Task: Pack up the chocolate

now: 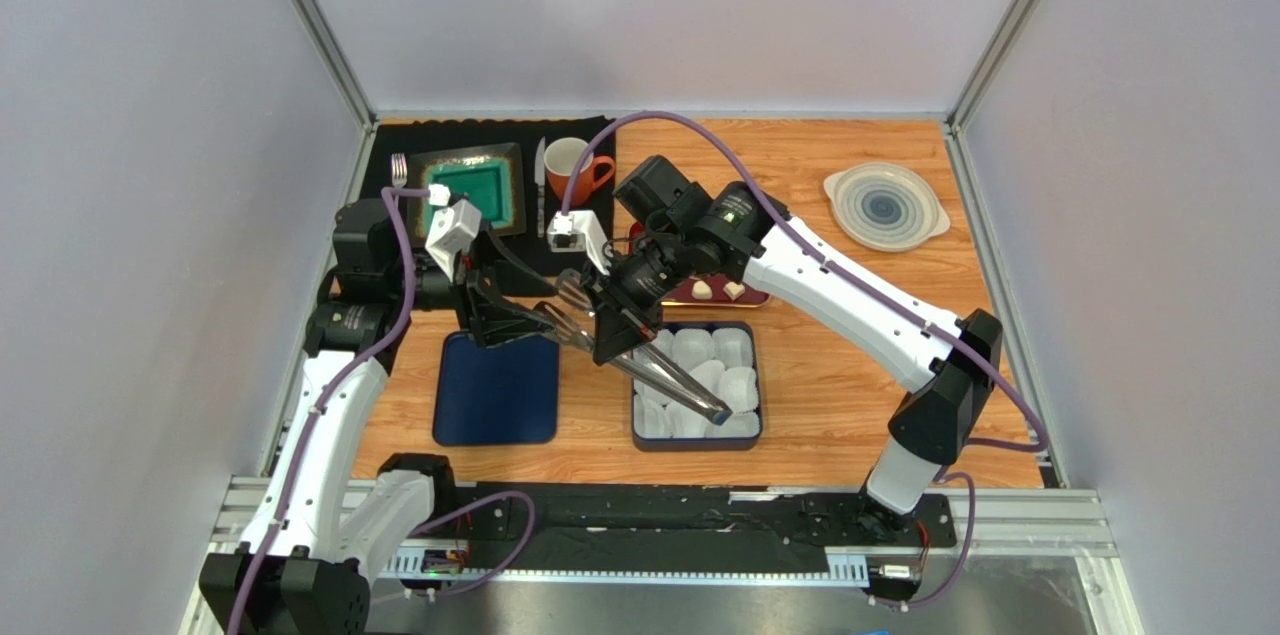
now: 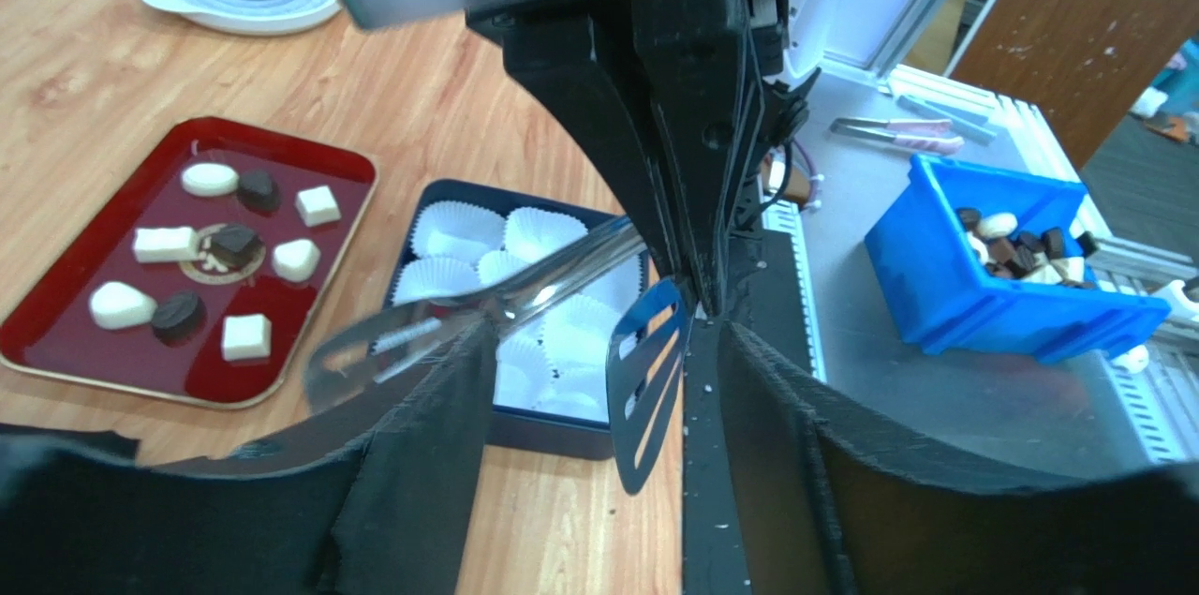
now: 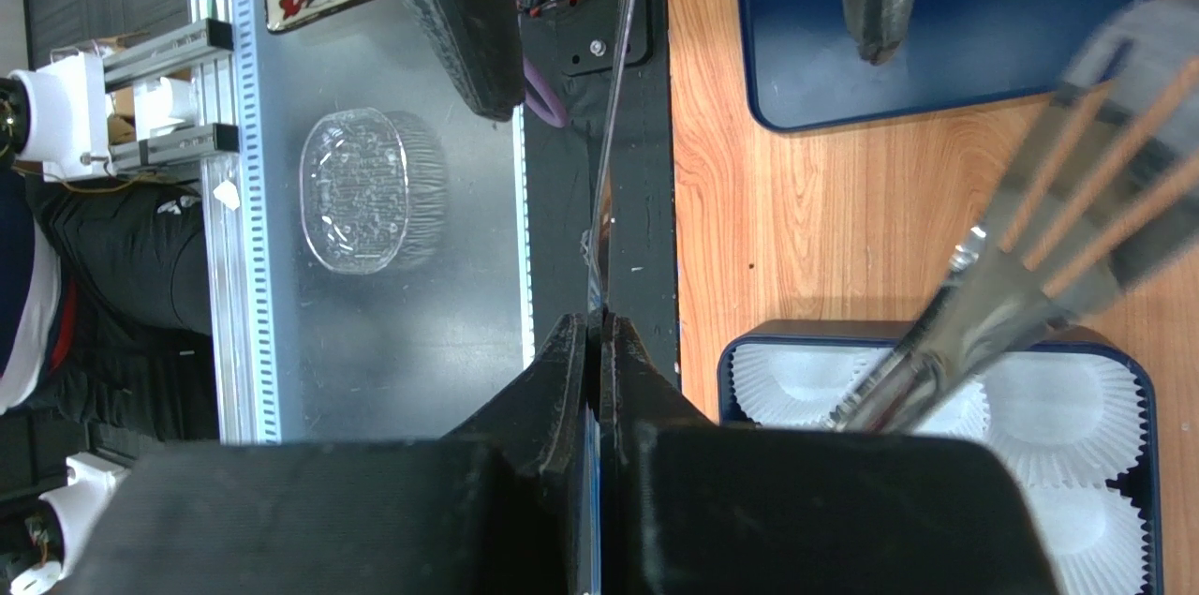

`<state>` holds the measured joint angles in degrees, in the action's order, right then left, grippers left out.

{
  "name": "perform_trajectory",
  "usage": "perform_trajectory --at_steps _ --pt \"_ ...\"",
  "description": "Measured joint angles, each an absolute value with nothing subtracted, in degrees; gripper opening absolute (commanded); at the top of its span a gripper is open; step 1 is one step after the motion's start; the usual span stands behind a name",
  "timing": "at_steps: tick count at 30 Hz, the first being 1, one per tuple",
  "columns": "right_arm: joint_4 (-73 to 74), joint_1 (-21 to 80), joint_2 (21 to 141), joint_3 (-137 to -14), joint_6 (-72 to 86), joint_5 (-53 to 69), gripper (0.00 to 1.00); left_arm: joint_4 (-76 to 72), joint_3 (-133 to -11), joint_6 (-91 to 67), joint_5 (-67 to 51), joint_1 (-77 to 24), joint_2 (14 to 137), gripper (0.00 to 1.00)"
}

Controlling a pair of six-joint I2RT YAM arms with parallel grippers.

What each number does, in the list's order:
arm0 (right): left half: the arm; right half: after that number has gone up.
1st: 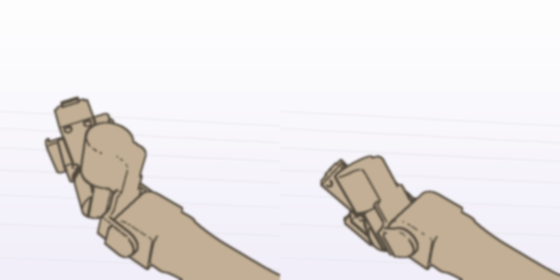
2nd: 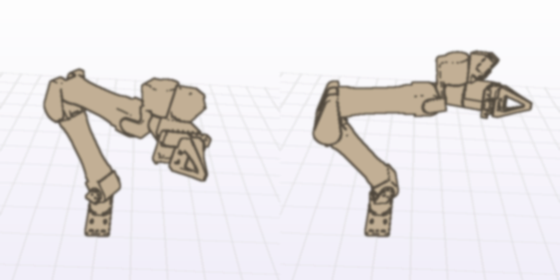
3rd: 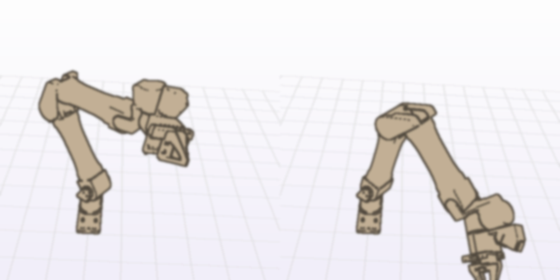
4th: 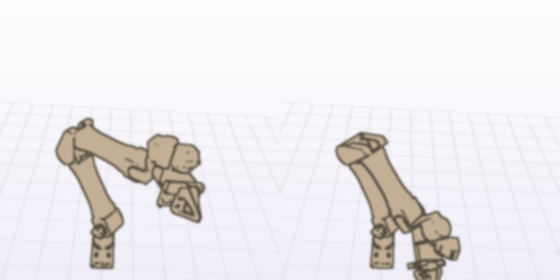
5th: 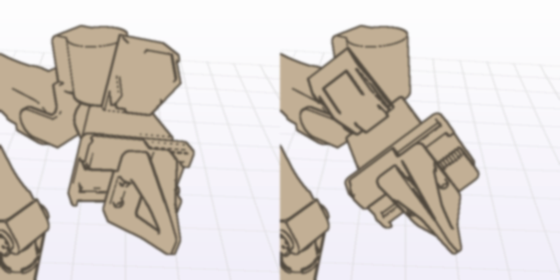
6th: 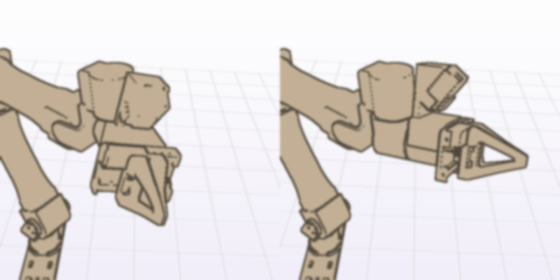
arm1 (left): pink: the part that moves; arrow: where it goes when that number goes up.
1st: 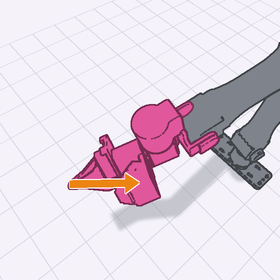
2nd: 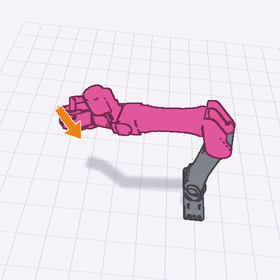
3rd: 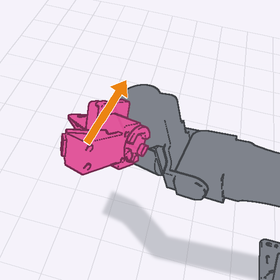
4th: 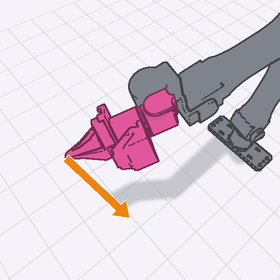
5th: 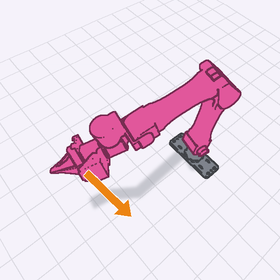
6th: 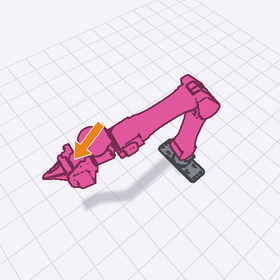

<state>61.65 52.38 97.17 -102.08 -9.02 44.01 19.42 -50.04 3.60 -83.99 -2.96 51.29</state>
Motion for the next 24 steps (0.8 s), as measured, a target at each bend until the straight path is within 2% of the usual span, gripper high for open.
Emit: perform_trajectory --at_steps 1,2,5,7,10,12,13,14,16,18,21,23,24 --pt "61.87 52.47 97.38 -102.15 -9.21 44.01 0.0 19.42 -50.04 3.31 -84.01 -3.07 51.31 0.54" --pt "62.19 52.53 97.54 -102.17 -9.45 43.9 0.0 19.4 -50.04 2.96 -84.01 -3.2 51.29 0.41" --pt "62.63 52.53 97.56 -102.21 -9.69 43.55 0.0 19.4 -50.04 2.07 -84.01 -3.31 51.27 0.19" --pt "62.7 52.53 97.56 -102.39 -9.74 43.33 0.0 19.18 -50.04 1.8 -84.05 -3.31 51.2 0.14" --pt "62.72 52.53 97.56 -102.39 -9.96 42.85 0.0 18.96 -50.04 1.04 -84.2 -3.31 51.11 0.16" --pt "62.74 52.53 97.56 -102.45 -9.96 42.61 0.0 18.94 -50.04 0.67 -84.18 -3.31 51.11 0.25" --pt "62.78 52.53 97.56 -102.56 -9.96 42.57 0.0 18.81 -50.04 0.51 -84.14 -3.31 51.11 0.4" --pt "62.85 52.53 97.56 -102.8 -9.91 42.57 0.0 18.55 -50.04 0.27 -84.07 -3.31 51.11 0.5" --pt "62.89 52.58 97.56 -103.44 -9.89 42.46 0.0 17.91 -50.06 -0.38 -84.14 -3.33 51.09 0.65" --pt "62.89 52.58 97.56 -104.44 -9.89 42.28 0.0 17.12 -50.06 -2.33 -84.16 -3.38 51.05 0.66" --pt "62.85 52.6 97.56 -106.06 -9.87 42.04 0.0 16.45 -50.06 -3.92 -84.18 -3.4 51.05 0.61" --pt "62.74 52.6 97.56 -106.83 -9.87 41.98 0.0 15.62 -50.06 -5.1 -84.18 -3.42 51.05 0.51" --pt "62.7 52.6 97.56 -107.0 -9.87 41.98 0.0 15.16 -50.06 -5.69 -84.2 -3.42 51.05 0.39"
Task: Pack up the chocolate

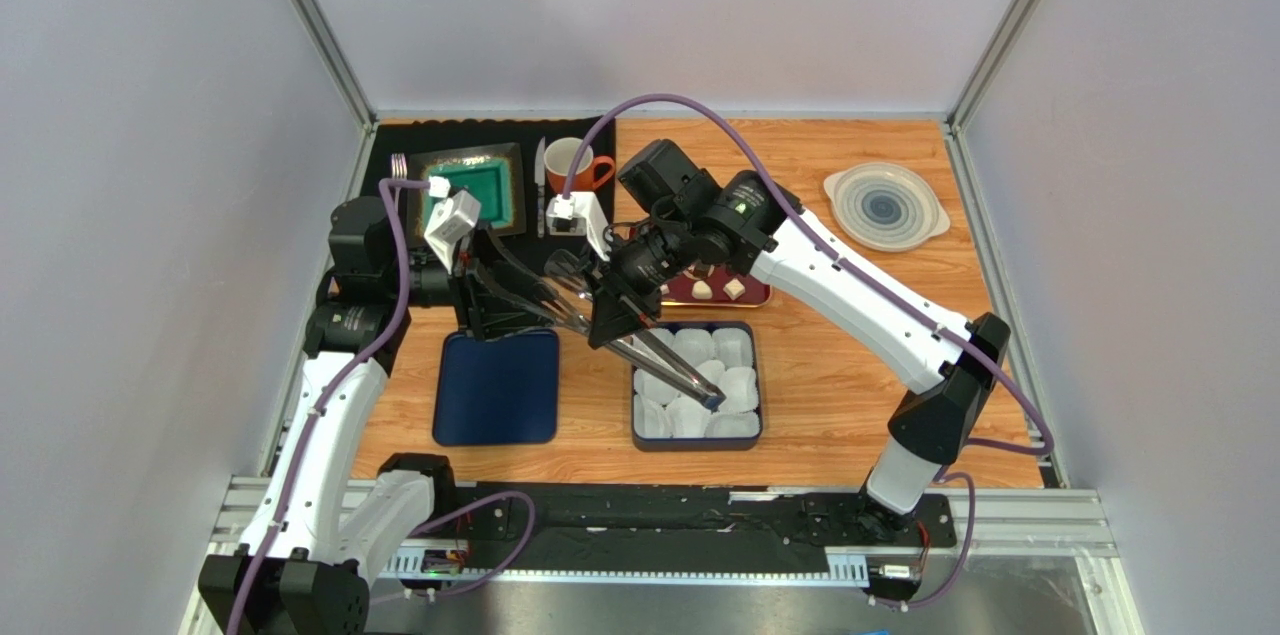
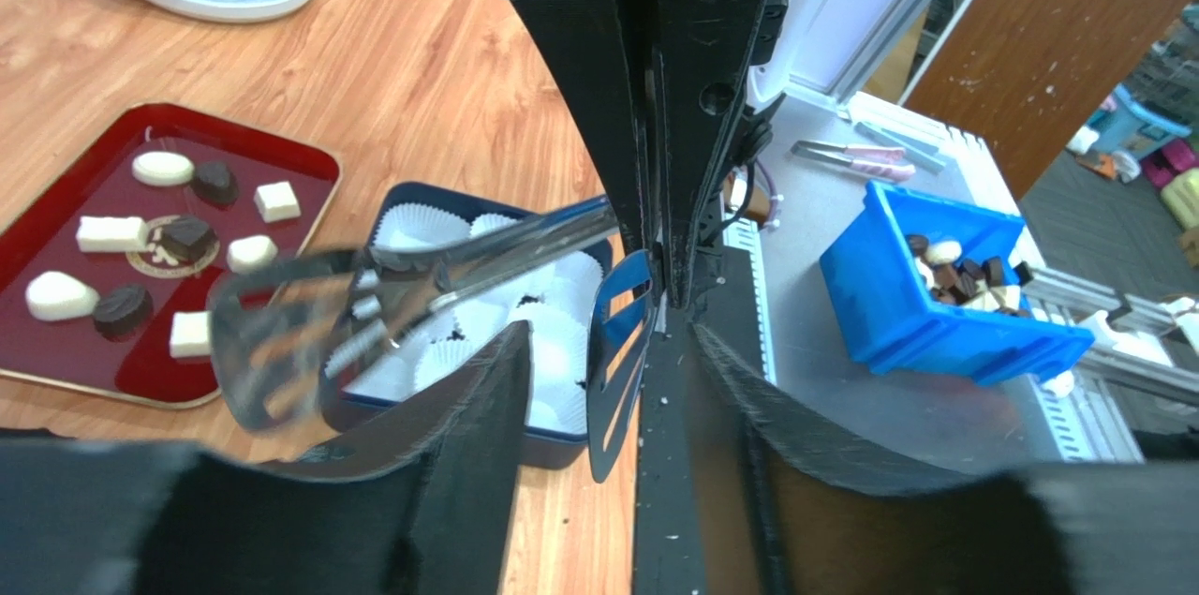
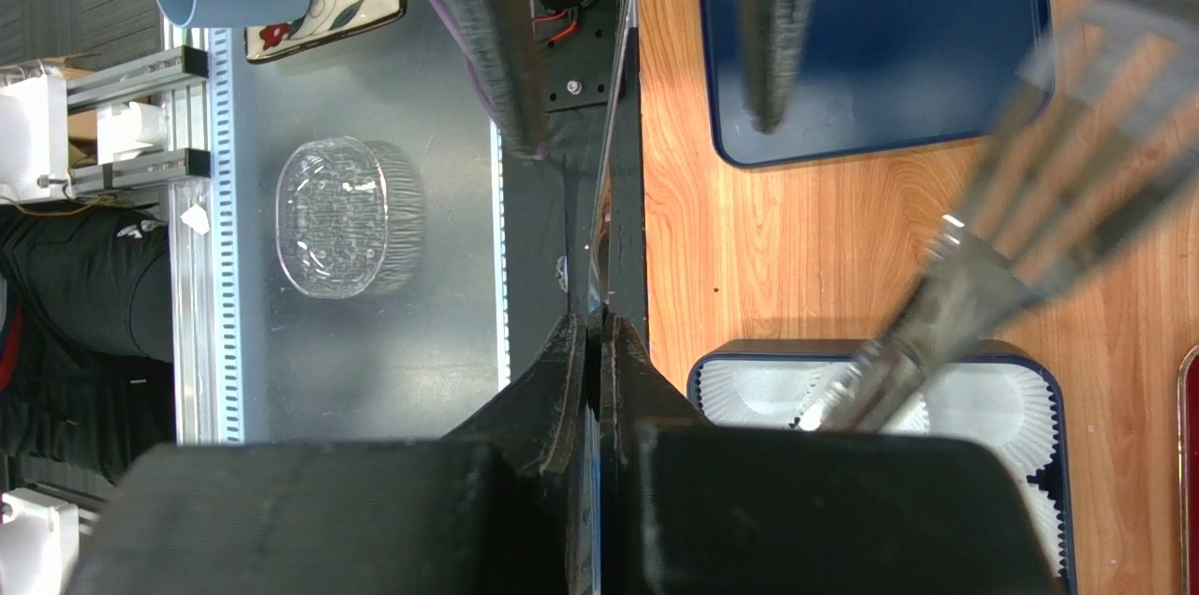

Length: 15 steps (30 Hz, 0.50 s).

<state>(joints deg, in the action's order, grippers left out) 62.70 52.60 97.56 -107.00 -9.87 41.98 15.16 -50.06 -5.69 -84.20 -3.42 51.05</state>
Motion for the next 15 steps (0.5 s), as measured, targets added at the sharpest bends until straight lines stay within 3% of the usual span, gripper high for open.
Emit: perform_trajectory --at_steps 3,6,10,13,14,15 --pt "62.74 52.69 97.56 -107.04 -9.87 41.85 0.0 14.2 -50.09 -6.5 -84.2 -3.42 51.07 0.17" --pt "62.81 52.75 97.56 -107.04 -9.96 41.32 0.0 13.89 -50.13 -7.42 -84.9 -3.49 51.09 0.02" --pt "62.83 52.75 97.56 -107.04 -10.39 40.66 0.11 13.87 -50.46 -8.4 -85.54 -3.7 51.57 0.0" --pt "62.63 52.82 97.56 -107.02 -10.31 39.0 0.28 13.87 -50.48 -8.69 -85.84 -3.73 51.9 0.0" --pt "62.3 52.82 97.56 -107.02 -10.09 38.0 0.44 13.87 -50.48 -8.67 -85.86 -3.77 51.96 0.0" --pt "61.93 52.82 97.56 -107.02 -9.76 37.21 0.49 13.87 -50.57 -8.64 -85.8 -3.79 52.01 0.0"
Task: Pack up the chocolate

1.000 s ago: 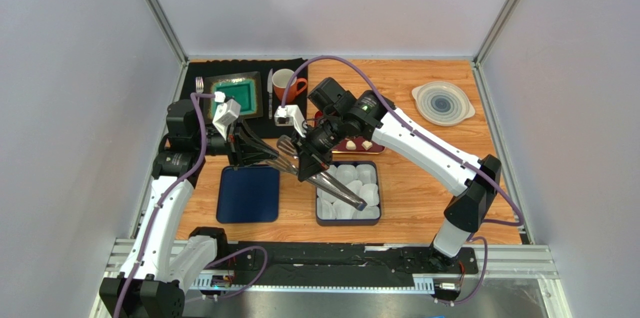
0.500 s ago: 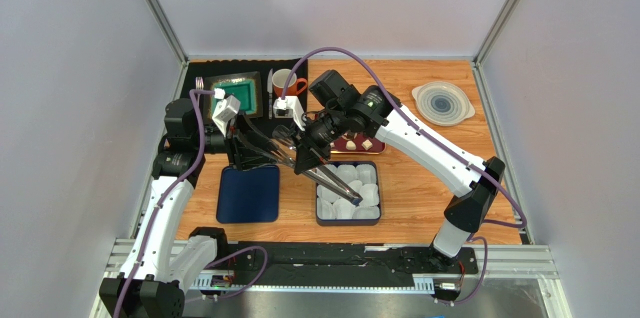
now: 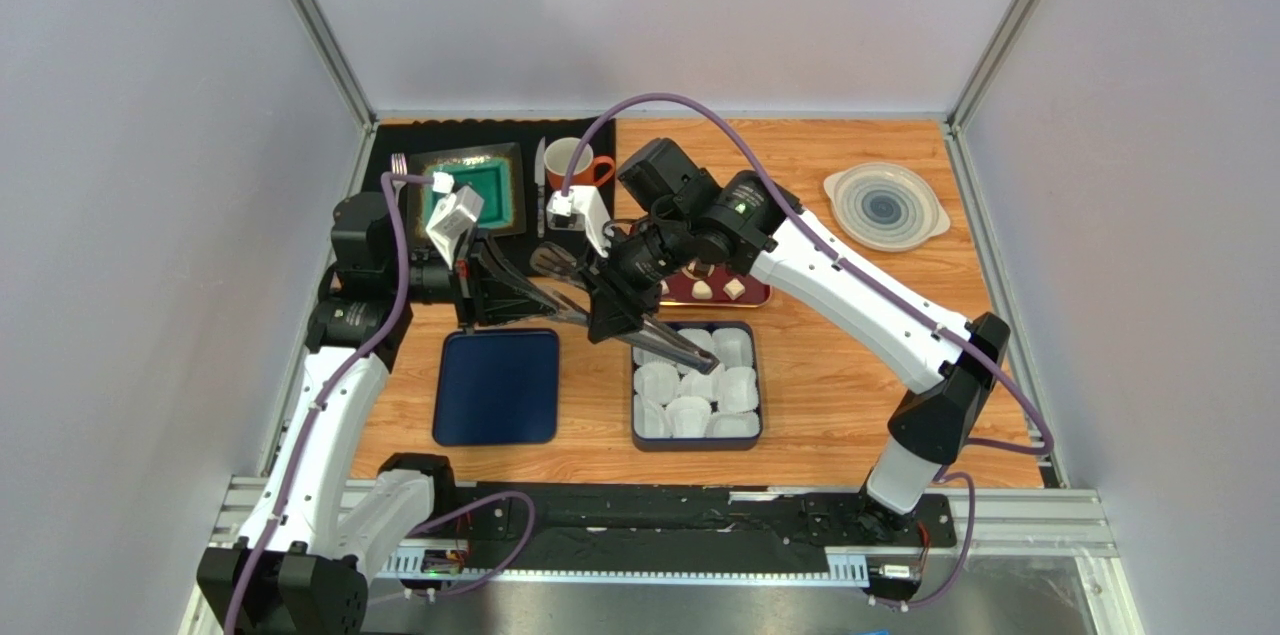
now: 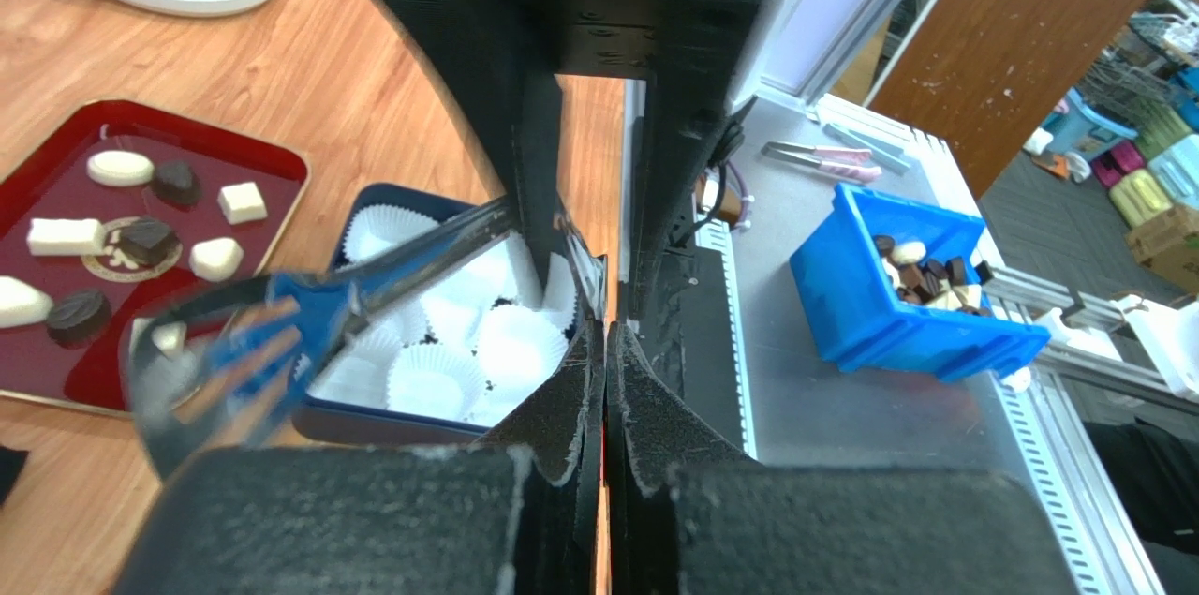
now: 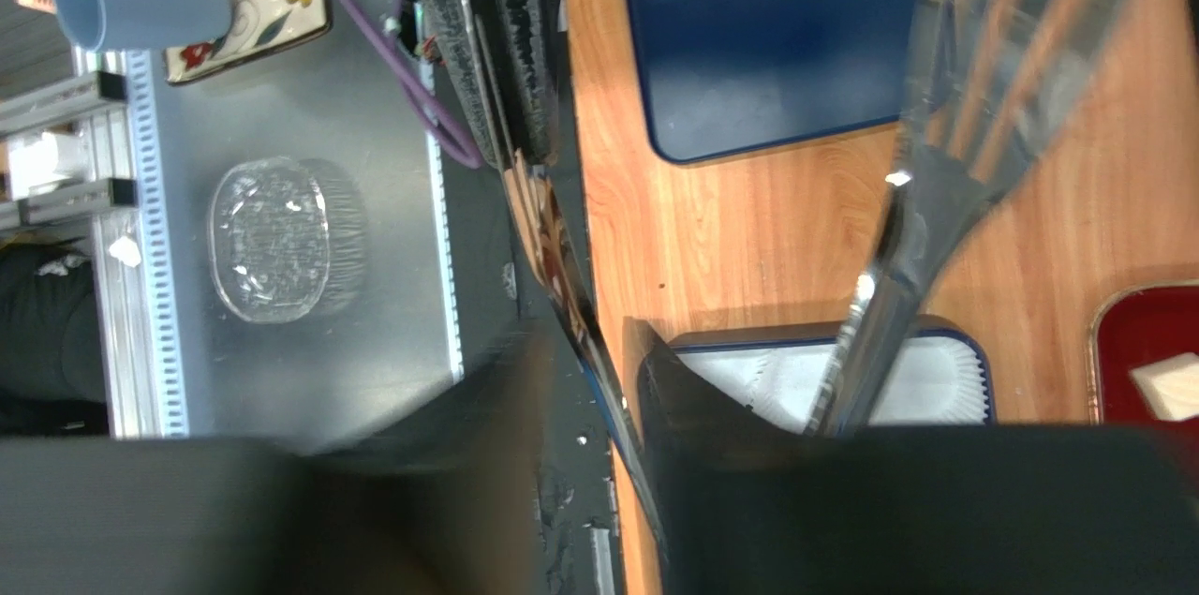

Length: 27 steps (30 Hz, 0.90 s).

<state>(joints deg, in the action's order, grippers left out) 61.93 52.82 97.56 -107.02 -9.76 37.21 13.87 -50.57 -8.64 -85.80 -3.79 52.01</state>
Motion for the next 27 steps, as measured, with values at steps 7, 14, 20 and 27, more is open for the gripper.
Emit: perform_trajectory --at_steps 7,14,20,27 --pt "57.45 52.01 95.0 -105.75 -8.23 28.45 0.72 14.92 -55.99 -7.75 -85.01 -3.79 56.29 0.0" --pt "40.14 42.24 74.22 -86.87 -0.36 23.51 0.95 29.87 -76.07 -0.34 -84.66 -3.2 67.7 0.0" --pt "23.4 31.97 54.13 -65.84 10.2 22.06 0.98 50.43 -96.55 12.47 -84.49 -2.48 77.71 0.0" --pt "6.98 29.36 47.4 -49.08 22.11 24.56 0.98 62.22 -107.15 18.55 -84.51 -2.07 85.19 0.0"
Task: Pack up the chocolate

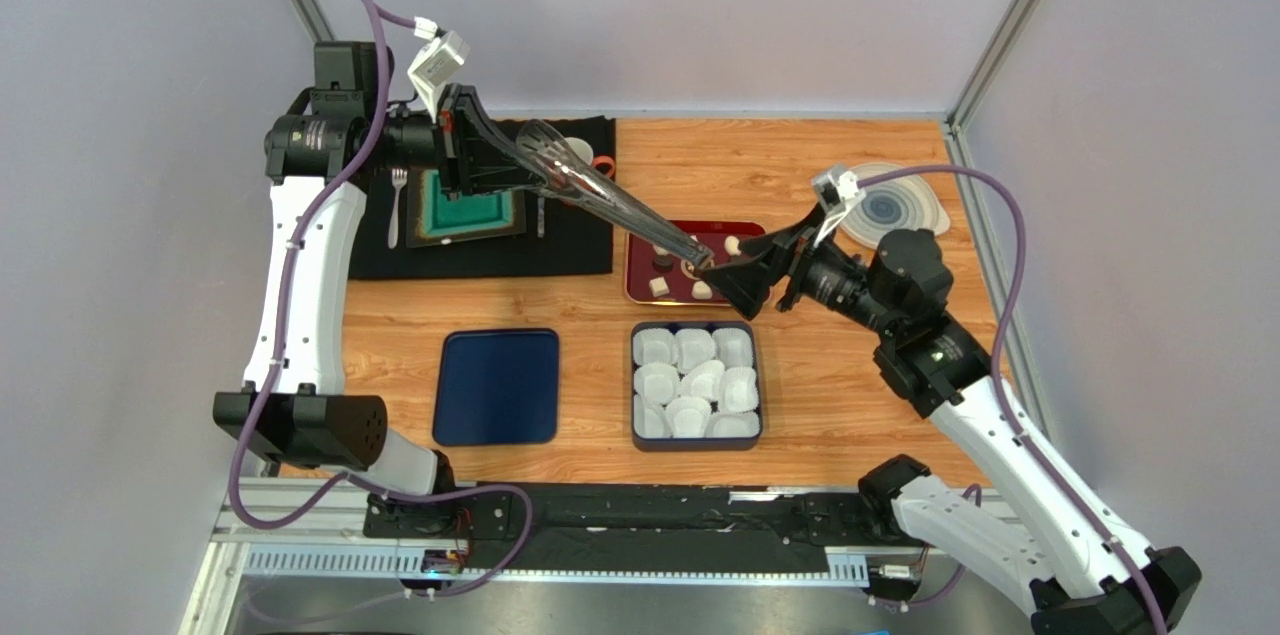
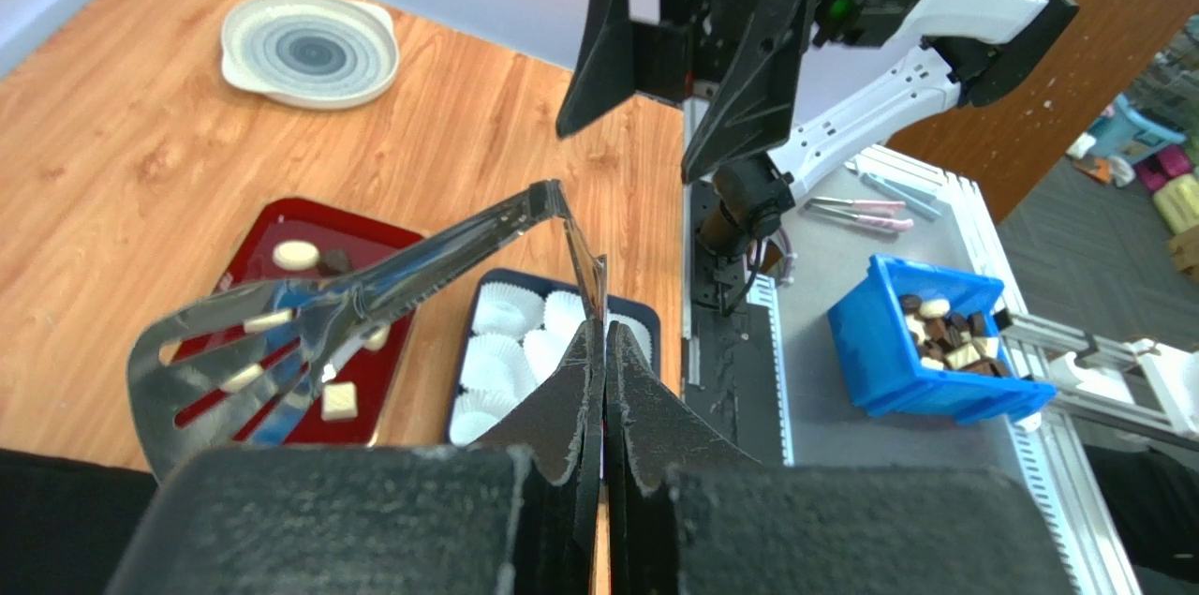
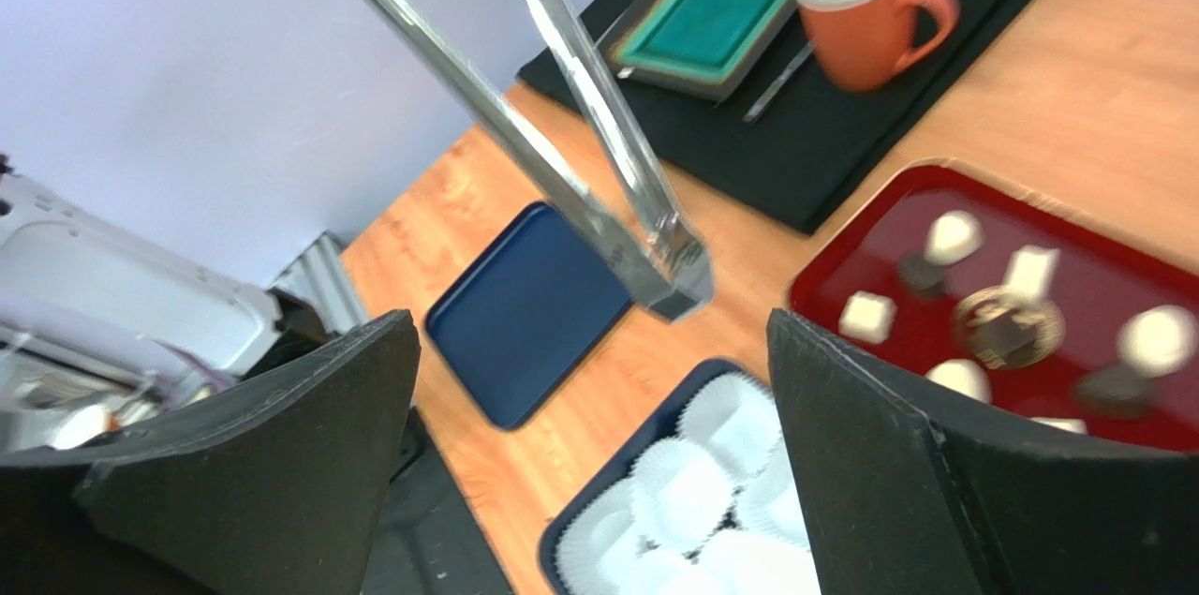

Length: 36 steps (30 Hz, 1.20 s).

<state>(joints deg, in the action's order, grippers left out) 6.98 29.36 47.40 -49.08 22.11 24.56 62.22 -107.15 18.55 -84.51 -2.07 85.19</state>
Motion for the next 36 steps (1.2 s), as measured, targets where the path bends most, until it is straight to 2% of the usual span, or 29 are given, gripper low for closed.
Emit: perform_trajectory --at_steps 5,13,21,27,34,36 --pt "-4.51 29.39 49.43 -39.03 30.63 27.62 0.98 65.73 -107.24 20.18 -84.25 -1.83 86.13 0.0" --pt "-23.2 31.09 57.14 -32.95 39.03 29.47 0.95 67.13 -107.24 22.04 -84.12 -1.72 85.06 0.0" --pt "-43.79 40.84 68.95 -32.18 41.21 25.34 0.91 71.24 -111.13 24.77 -84.09 -1.45 87.15 0.0" --pt "-55.9 42.13 80.25 -32.21 43.81 21.41 0.89 73.03 -112.05 26.39 -84.05 -0.82 87.94 0.0" --pt "-61.54 42.13 79.94 -33.43 44.14 16.99 0.82 73.73 -108.68 27.7 -84.03 0.67 86.54 0.0" --pt "-62.26 42.13 79.24 -33.95 44.14 16.19 0.76 73.91 -107.46 28.14 -84.01 0.82 85.95 0.0"
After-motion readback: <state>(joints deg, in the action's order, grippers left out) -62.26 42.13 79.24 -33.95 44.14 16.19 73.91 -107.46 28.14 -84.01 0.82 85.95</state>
